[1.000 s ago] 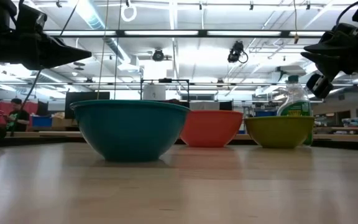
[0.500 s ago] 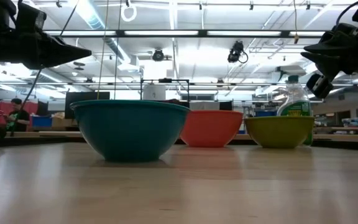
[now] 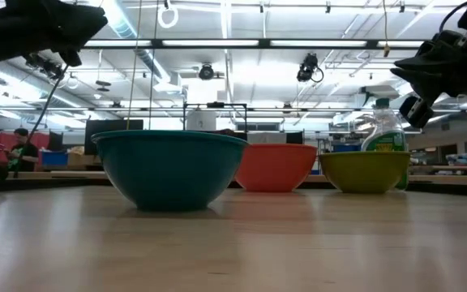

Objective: Nest bowls inside each other
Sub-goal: Stack the orange bowl on the red bowl

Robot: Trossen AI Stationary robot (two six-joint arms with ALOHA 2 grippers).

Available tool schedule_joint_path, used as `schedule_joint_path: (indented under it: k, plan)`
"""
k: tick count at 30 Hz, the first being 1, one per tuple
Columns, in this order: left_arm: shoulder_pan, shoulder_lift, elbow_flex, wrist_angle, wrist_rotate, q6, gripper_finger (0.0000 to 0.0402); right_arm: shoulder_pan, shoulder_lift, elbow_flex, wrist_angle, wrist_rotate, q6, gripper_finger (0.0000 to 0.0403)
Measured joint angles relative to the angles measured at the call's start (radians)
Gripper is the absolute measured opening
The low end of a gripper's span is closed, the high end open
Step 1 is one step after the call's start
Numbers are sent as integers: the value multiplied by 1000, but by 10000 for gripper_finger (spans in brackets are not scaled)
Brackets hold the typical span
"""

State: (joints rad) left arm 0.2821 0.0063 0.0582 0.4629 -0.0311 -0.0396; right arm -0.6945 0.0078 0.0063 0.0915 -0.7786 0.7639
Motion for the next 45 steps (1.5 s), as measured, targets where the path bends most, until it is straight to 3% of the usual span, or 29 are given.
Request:
schedule_joint_path:
  k: [7, 10, 13, 18, 25, 35, 39, 45]
  plan:
    - [0, 0, 0, 62, 0, -181, 117, 0, 0, 0, 154, 504, 111, 48]
    - [0, 0, 0, 139, 0, -271, 117, 0, 0, 0, 246, 622, 263, 48]
    - [0, 0, 0, 174, 0, -284, 117, 0, 0, 0, 321, 634, 364, 48]
    - [0, 0, 0, 180, -3, -387, 117, 0, 0, 0, 404, 596, 361, 48]
    - [0, 0, 0, 176, -118, -563, 117, 0, 0, 0, 409, 597, 465, 48]
    - [0, 0, 0, 168, -197, -557, 117, 0, 0, 0, 404, 593, 516, 48]
    - [0, 0, 0, 157, -298, -494, 117, 1, 28, 48, 355, 583, 461, 48]
    - [0, 0, 0, 155, -317, -498, 117, 26, 174, 214, 170, 583, 266, 48]
